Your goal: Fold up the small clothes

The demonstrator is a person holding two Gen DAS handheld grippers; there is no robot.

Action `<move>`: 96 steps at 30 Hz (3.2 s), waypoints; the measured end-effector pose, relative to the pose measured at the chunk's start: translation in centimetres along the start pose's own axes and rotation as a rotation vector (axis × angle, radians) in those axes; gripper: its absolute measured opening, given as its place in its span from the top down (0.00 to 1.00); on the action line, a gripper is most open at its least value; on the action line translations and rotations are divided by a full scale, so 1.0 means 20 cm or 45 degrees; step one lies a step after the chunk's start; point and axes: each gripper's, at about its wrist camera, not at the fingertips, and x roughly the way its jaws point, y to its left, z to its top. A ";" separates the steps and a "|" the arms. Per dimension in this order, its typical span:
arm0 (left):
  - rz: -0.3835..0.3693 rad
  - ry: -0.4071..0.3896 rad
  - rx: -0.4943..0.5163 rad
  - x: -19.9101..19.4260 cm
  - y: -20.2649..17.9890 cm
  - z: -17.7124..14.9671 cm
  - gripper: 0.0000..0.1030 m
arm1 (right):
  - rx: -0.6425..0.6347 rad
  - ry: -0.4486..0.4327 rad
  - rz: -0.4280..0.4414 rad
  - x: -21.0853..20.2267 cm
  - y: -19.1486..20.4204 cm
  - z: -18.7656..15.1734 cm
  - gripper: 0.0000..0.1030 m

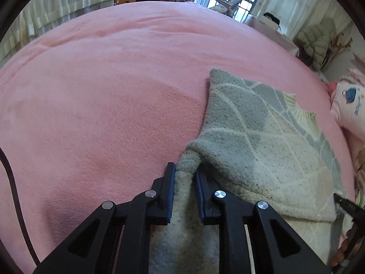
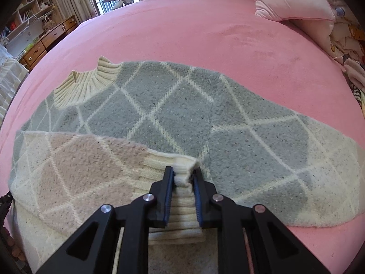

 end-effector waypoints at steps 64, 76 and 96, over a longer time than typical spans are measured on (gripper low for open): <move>-0.157 0.006 1.288 -0.27 -2.67 -1.31 0.17 | 1.062 -0.122 0.031 -0.43 -2.03 -0.65 0.54; -0.226 -0.076 1.067 -0.53 -2.48 -0.92 0.17 | 0.507 -0.423 -0.077 -0.92 -1.54 -0.28 0.92; 0.088 -0.176 0.481 -0.67 -0.94 0.05 0.17 | -0.249 -0.458 0.331 -1.04 0.35 0.29 0.92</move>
